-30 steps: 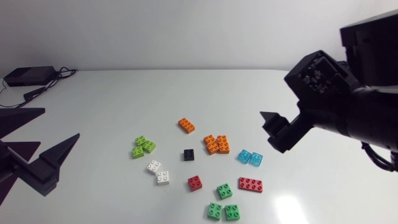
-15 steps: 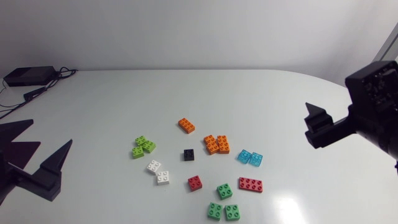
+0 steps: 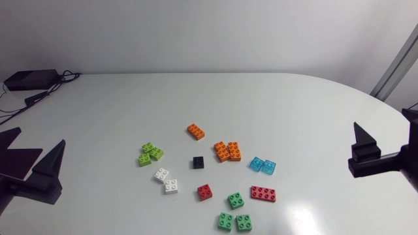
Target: Separate the duplo bricks
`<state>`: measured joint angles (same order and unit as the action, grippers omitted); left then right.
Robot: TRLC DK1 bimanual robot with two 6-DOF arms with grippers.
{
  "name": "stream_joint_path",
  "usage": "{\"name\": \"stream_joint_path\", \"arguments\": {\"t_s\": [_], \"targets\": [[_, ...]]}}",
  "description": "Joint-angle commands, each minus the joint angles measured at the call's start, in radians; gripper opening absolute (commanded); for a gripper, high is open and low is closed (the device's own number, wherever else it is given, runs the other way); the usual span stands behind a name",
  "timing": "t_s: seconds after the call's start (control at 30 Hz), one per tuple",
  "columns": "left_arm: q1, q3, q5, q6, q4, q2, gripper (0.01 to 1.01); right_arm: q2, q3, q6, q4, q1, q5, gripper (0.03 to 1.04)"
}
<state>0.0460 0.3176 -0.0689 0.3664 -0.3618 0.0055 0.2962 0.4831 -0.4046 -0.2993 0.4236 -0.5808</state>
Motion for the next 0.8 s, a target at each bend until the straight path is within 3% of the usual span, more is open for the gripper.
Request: {"name": "stream_joint_path", "arguments": {"t_s": [0.0,0.17,0.37,0.67,0.77], "targets": [[0.006,-0.026,0.012,-0.053,0.02,-0.019,0.989,-0.062,-0.052,-0.016,0.028,-0.016,-0.013,0.99],[0.005,-0.028,0.012,-0.084,0.02,-0.019,0.989,-0.155,-0.153,-0.083,0.071,-0.045,-0.017,0.99],[0.002,-0.026,0.02,-0.115,0.029,-0.019,0.989,-0.244,-0.242,-0.145,0.167,-0.097,-0.12,0.99],[0.002,-0.061,0.067,-0.118,0.014,-0.019,0.989,-0.305,-0.333,-0.106,0.276,-0.146,-0.215,0.99],[0.0,-0.066,0.089,-0.112,0.012,-0.018,0.989,-0.305,-0.37,-0.109,0.365,-0.141,-0.214,0.99]]}}
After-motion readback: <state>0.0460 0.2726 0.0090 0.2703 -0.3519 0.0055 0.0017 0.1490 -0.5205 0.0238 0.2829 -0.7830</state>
